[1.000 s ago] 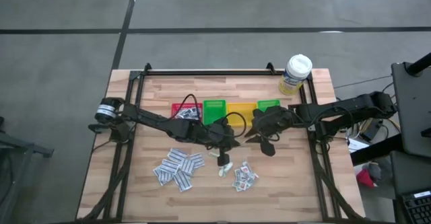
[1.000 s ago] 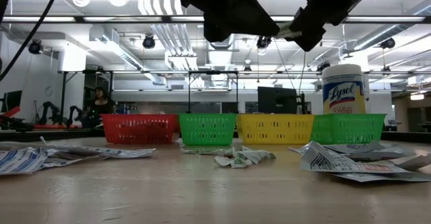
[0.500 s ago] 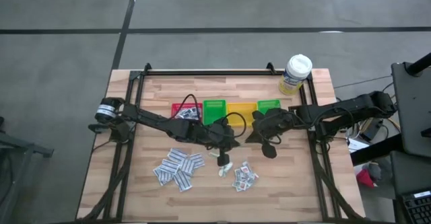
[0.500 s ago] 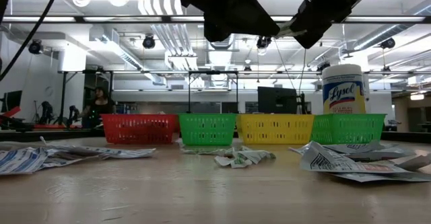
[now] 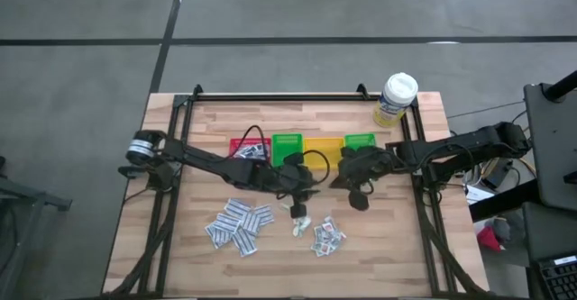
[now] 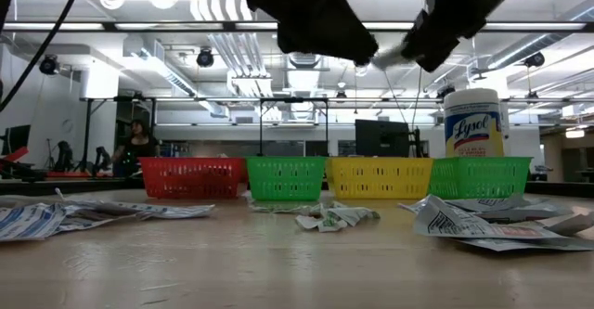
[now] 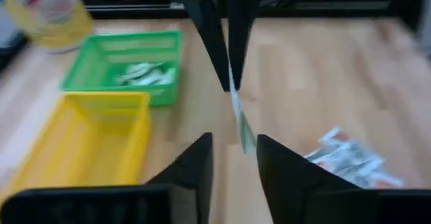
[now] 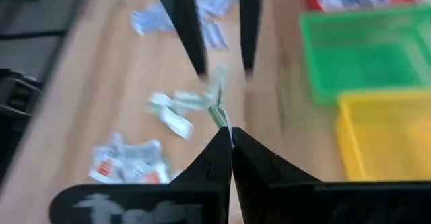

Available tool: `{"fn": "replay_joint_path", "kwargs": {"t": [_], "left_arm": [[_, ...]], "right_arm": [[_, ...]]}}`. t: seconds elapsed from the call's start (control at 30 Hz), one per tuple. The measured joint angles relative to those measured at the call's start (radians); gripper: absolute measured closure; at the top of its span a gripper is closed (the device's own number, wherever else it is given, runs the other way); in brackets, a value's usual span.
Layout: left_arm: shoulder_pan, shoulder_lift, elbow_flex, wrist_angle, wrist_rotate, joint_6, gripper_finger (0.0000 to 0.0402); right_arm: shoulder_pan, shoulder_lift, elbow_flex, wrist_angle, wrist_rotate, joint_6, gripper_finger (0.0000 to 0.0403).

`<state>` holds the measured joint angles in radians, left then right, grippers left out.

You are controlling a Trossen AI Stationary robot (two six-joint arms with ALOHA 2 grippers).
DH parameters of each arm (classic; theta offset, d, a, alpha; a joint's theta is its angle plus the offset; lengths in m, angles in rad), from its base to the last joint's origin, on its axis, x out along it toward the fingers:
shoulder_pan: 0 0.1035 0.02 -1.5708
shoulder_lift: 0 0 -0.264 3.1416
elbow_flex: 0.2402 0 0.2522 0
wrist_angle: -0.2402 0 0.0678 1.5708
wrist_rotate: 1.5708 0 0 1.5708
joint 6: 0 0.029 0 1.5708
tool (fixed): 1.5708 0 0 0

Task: Pick & Place First Aid Supplies
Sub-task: Put the green bandage into the right green basket

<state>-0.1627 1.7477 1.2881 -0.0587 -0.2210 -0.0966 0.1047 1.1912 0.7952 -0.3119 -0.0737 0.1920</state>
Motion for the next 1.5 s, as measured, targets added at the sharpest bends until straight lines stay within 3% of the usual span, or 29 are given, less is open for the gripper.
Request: {"fn": "replay_joint_path", "kwargs": {"t": [0.27, 0.37, 0.53, 0.73, 1.0, 1.5], "left_arm": [[0.000, -0.039, 0.000, -0.231, -0.071, -0.068, 0.0264], [-0.003, -0.039, -0.014, -0.268, -0.070, -0.130, 0.0264], [-0.012, -0.039, -0.070, -0.274, -0.068, -0.206, 0.0264], [-0.028, -0.039, -0.123, -0.271, -0.065, -0.264, 0.0264], [-0.051, -0.039, -0.134, -0.250, -0.065, -0.277, 0.0264], [-0.066, -0.039, -0.134, -0.245, -0.065, -0.271, 0.0264]], "right_arm": [[-0.008, -0.003, 0.022, -0.357, 0.442, 0.151, 0.0395], [-0.040, -0.003, 0.050, -0.494, 0.488, 0.203, 0.0395], [-0.136, -0.003, 0.065, -0.612, 0.461, 0.204, 0.0395], [-0.311, -0.002, 0.065, -0.634, 0.266, 0.061, 0.0395], [-0.495, 0.008, 0.062, -0.632, 0.148, 0.014, 0.0394], [-0.511, 0.218, 0.060, -0.603, 0.091, -0.021, 0.0394]]}}
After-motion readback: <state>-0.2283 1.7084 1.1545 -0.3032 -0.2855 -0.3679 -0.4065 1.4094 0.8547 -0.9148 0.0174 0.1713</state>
